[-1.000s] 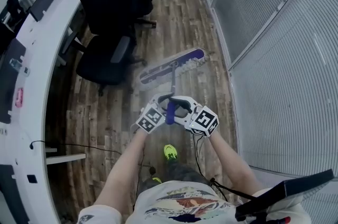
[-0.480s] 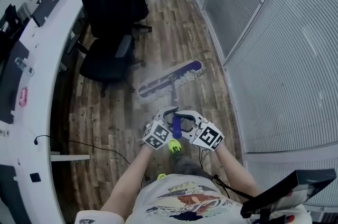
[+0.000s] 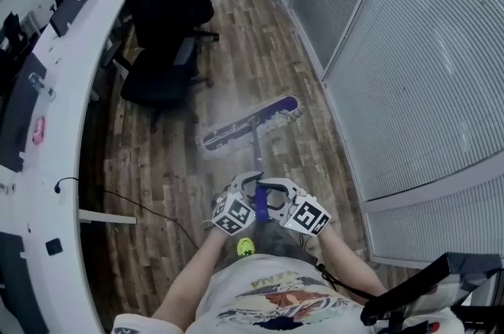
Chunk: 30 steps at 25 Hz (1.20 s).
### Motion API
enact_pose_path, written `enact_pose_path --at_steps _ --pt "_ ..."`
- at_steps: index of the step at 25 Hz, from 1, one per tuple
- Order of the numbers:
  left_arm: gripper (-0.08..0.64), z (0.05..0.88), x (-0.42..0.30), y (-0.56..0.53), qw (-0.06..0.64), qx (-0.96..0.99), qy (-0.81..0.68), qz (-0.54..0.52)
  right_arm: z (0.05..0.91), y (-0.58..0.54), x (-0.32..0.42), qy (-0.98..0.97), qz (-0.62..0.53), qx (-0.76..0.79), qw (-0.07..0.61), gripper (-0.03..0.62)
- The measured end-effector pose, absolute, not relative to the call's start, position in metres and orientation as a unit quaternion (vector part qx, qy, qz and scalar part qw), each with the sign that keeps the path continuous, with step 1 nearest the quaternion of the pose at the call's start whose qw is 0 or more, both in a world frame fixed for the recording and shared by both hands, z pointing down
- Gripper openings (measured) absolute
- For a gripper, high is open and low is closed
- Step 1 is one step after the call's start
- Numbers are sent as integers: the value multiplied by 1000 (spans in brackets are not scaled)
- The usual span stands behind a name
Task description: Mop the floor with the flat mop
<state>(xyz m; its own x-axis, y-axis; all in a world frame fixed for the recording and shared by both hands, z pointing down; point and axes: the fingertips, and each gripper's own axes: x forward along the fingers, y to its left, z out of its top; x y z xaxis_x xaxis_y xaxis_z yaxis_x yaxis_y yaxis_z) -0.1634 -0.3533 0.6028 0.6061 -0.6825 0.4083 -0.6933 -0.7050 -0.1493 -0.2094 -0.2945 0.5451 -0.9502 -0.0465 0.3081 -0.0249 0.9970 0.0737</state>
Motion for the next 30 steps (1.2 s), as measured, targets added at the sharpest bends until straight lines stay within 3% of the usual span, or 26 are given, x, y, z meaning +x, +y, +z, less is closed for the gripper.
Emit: enact_pose_path --at_steps 12,24,30 --pt "167 594 -94 -195 21 884 -395 248 533 -138 -137 -992 -9 -16 128 209" --pt "161 612 62 -33 35 850 -454 264 550 28 30 -991 8 -83 104 209" --pt "160 605 106 28 50 838 -477 262 540 90 77 -988 13 -122 92 210"
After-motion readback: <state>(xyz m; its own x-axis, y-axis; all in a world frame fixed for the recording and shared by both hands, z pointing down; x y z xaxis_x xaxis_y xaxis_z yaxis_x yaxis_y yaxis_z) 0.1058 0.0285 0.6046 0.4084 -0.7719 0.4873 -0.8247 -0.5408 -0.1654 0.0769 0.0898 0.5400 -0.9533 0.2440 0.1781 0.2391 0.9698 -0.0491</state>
